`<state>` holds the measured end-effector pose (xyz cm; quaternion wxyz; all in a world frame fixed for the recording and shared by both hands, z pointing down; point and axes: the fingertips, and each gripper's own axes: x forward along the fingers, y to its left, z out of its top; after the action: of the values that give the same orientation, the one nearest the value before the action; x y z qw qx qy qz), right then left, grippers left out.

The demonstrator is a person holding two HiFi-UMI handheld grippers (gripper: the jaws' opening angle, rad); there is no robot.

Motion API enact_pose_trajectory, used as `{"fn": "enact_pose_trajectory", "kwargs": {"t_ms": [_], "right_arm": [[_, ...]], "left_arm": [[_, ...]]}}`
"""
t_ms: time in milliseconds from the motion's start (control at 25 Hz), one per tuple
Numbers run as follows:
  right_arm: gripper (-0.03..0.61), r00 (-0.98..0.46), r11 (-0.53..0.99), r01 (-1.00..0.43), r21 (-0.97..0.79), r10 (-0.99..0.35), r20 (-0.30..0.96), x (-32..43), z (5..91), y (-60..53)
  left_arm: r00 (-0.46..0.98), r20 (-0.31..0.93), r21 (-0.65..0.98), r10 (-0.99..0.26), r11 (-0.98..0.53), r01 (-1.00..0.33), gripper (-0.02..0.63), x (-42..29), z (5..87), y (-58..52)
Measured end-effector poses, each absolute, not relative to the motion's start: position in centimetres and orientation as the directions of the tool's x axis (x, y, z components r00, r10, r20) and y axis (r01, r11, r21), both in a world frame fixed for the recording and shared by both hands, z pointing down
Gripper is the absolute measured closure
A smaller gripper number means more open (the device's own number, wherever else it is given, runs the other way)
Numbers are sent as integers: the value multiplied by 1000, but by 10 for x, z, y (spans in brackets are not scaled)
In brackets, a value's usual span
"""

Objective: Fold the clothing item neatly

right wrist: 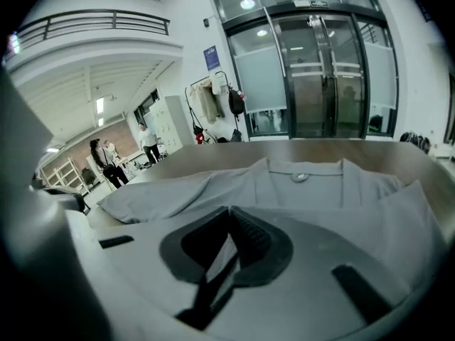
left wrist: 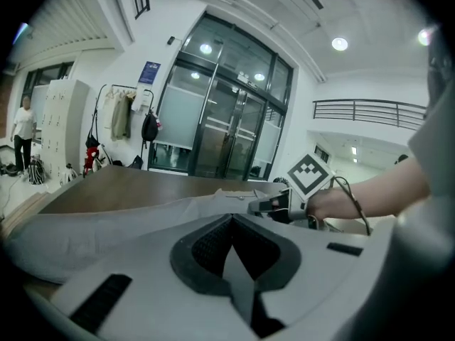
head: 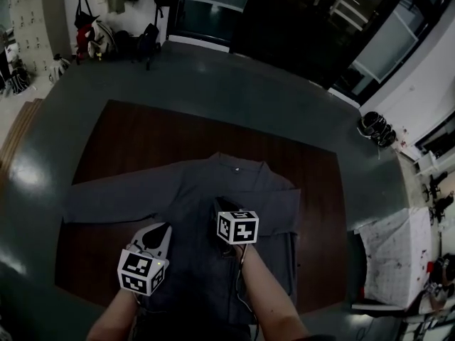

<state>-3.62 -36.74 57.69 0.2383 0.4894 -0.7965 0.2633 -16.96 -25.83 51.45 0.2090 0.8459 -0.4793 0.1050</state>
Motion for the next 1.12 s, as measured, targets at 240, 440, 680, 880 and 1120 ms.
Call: {"fn": "enact_pose_trajectory", "kwargs": {"t_ms": [240,440,680,880,1120], "right_arm": [[489,-491,504,-845,-178,-599,633,-85,590,-354],[489,-407,447,-890,-93,-682,608,-70,578,-332],[489,-452,447,-871,-205,-561,694,-71,614,-292],[489,-559,521,-814,-257,-581,592,-99,577,-275],[537,-551,497,-832,-246,-692,466,-73,521,-235]], "left_arm": [[519,381,268,-765,-445,-854,606,-176,520,-256],[515,374,281,-771,-435,-855,606,-181,518,-251],[522,368,301,-769,-433,-850,606,-187,518,-244],[530,371,296,-762,-444,-846,606,-190,520,-239],[482,331,273,-812,-406,-872,606,-197,501,-220]]}}
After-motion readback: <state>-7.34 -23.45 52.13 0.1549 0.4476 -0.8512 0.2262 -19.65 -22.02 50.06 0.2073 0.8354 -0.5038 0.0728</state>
